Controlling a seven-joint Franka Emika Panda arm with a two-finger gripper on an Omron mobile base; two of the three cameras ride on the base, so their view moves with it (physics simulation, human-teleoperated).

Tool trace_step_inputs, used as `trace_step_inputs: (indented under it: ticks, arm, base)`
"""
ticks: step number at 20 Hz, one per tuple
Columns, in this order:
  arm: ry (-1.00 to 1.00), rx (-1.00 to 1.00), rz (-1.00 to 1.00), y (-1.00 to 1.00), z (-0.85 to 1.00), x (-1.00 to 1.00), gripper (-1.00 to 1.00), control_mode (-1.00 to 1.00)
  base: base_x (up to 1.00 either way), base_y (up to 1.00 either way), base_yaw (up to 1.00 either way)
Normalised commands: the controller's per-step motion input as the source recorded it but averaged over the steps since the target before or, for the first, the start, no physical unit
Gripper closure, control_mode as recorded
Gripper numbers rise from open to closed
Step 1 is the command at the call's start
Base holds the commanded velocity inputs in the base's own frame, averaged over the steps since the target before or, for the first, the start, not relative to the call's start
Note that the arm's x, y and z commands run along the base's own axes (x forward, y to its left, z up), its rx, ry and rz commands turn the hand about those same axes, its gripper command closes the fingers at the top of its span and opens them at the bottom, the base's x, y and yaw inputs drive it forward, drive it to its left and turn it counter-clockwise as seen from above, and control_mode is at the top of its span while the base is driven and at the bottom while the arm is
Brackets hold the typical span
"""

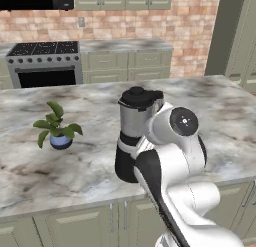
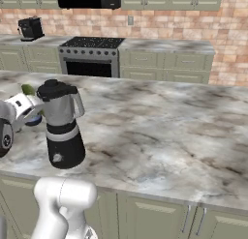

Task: Open the blender lid, put the banana in the blender, close the lid, and start the blender.

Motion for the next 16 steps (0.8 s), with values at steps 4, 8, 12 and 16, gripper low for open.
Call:
trace_step_inputs:
  ticks: [4,8,12,16]
  arm:
    - [-0.13,0.01,-0.71,0.3,-0.41,-0.29,-1.0,-1.0]
    - [-0.07,-0.02,-0.4,0.39,-0.47,-0.04,-1.0,-1.0]
    - [-0.13,-0.02,-0.43,0.17,-0.55,0.02,-1.0,-1.0]
    - [-0.23,0.03,-0.6,-0.11,-0.49,0.0,-1.0,-1.0]
  base:
    - [0.0,0.0,0.0]
    - [0.0,0.0,0.0]
    - [0.0,0.0,0.0]
    - [0.0,0.0,0.0]
